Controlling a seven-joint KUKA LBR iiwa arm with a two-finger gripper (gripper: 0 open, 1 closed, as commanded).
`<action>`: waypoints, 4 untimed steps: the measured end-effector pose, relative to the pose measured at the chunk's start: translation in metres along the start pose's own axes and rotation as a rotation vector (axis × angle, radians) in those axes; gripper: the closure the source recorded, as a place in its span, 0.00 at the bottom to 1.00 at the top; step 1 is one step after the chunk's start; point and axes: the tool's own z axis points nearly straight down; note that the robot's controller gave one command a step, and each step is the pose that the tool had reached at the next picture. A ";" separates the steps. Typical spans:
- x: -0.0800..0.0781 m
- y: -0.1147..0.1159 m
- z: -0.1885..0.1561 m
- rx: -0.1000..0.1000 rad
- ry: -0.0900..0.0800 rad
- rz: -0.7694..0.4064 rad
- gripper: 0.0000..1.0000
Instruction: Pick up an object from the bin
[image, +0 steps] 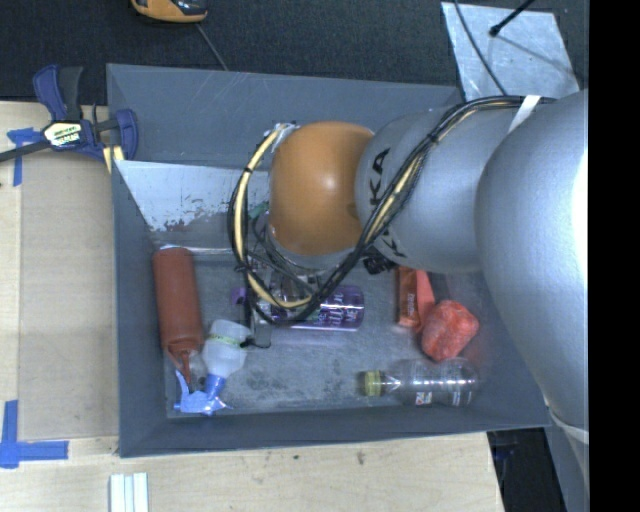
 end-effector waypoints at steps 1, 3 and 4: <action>-0.002 -0.001 -0.005 -0.001 -0.007 0.003 0.00; -0.045 -0.085 0.034 -0.001 -0.008 -0.042 1.00; -0.045 -0.085 0.034 -0.001 -0.008 -0.042 1.00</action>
Offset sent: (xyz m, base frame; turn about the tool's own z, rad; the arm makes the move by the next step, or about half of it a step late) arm 0.0302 -0.0762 -0.0254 -0.1615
